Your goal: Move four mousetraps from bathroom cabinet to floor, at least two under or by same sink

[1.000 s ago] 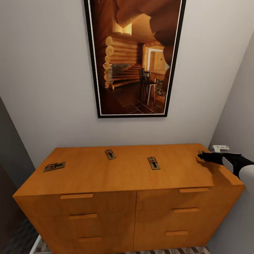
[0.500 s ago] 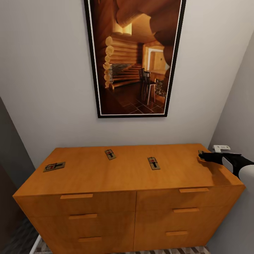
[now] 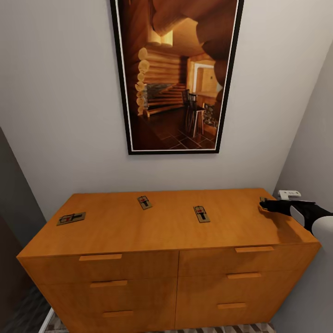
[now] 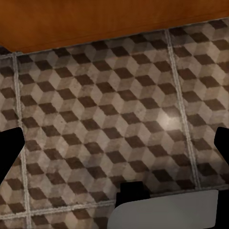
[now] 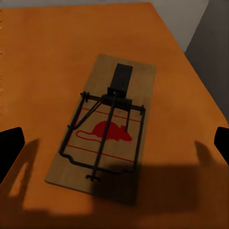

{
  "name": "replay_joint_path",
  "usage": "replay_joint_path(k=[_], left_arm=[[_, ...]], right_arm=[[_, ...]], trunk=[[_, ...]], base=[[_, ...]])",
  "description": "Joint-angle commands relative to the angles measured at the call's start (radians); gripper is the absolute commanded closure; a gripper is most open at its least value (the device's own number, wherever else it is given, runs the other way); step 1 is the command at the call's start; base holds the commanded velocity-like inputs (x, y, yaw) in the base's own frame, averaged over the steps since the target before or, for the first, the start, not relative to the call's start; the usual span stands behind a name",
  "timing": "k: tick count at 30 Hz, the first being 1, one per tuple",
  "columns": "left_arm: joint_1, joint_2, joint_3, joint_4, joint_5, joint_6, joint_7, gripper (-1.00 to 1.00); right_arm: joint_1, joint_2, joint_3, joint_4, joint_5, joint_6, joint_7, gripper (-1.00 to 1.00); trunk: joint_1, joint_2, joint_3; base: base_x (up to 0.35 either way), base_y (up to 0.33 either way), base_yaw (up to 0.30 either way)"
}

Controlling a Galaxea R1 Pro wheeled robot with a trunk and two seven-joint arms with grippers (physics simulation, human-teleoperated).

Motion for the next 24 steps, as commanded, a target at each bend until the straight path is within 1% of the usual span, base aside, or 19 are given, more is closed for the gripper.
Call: replay_joint_path(k=[1,24], left_arm=[[-0.002,0.0,-0.006,0.004,-0.001,-0.007,0.002,-1.0],[-0.002,0.0,-0.006,0.004,-0.001,-0.007,0.002,-1.0]], right_arm=[[0.0,0.0,0.002,-0.002,0.002,0.005,0.004,-1.0],[0.0,0.011,0.002,-0.002,0.002,0.005,0.002,-1.0]], trunk=[[0.0,-0.001,-0.001],[0.0,-0.001,-0.001]], base=[[0.0,0.0,0.0],[0.0,0.0,0.0]])
